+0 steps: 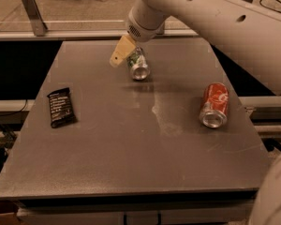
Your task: Place green can upright
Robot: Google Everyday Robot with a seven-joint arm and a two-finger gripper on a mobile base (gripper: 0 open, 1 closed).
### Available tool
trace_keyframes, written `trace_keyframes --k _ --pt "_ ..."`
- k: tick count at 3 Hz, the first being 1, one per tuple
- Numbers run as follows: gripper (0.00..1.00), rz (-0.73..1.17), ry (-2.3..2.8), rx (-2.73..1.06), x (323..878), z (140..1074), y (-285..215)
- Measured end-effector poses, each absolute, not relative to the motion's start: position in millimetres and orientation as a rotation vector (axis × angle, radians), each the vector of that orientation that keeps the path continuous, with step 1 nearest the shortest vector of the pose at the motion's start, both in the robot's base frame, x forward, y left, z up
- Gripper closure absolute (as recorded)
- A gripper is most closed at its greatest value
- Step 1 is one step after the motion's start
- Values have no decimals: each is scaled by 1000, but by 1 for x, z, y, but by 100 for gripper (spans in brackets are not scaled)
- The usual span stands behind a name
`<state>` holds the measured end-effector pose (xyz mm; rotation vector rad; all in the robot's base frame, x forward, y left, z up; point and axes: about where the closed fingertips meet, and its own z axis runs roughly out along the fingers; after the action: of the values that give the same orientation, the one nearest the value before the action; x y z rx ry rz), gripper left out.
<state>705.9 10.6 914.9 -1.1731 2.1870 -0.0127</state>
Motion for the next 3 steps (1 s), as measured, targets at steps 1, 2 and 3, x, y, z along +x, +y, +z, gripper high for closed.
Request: trace_keyframes --k 1,2,3 --pt "0 -64 2246 -1017 731 904 16" --pt "0 -101 2337 -854 744 889 11" --pt "0 -93 2410 -719 751 878 8"
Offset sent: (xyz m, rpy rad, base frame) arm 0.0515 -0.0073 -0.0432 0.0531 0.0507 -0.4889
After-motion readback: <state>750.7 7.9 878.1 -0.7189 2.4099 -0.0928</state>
